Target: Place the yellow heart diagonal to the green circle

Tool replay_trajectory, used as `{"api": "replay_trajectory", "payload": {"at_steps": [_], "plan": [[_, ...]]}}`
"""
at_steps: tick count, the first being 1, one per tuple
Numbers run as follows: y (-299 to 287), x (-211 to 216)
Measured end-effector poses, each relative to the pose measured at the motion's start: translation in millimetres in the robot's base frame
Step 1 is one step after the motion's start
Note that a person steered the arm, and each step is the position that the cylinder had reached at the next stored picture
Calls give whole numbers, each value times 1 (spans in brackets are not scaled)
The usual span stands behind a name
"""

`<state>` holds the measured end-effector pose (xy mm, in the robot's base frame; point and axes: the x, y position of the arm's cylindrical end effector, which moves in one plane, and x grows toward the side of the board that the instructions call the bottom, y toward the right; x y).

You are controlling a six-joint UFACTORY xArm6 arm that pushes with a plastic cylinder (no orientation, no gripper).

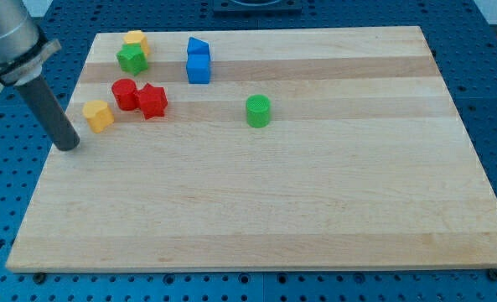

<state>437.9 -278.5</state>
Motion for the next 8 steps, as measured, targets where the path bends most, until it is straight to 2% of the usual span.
{"api": "replay_trajectory", "payload": {"at_steps": [1,2,4,6,8], "plan": [[0,-32],[9,-46],[83,-46],[163,-29],[146,15]]}}
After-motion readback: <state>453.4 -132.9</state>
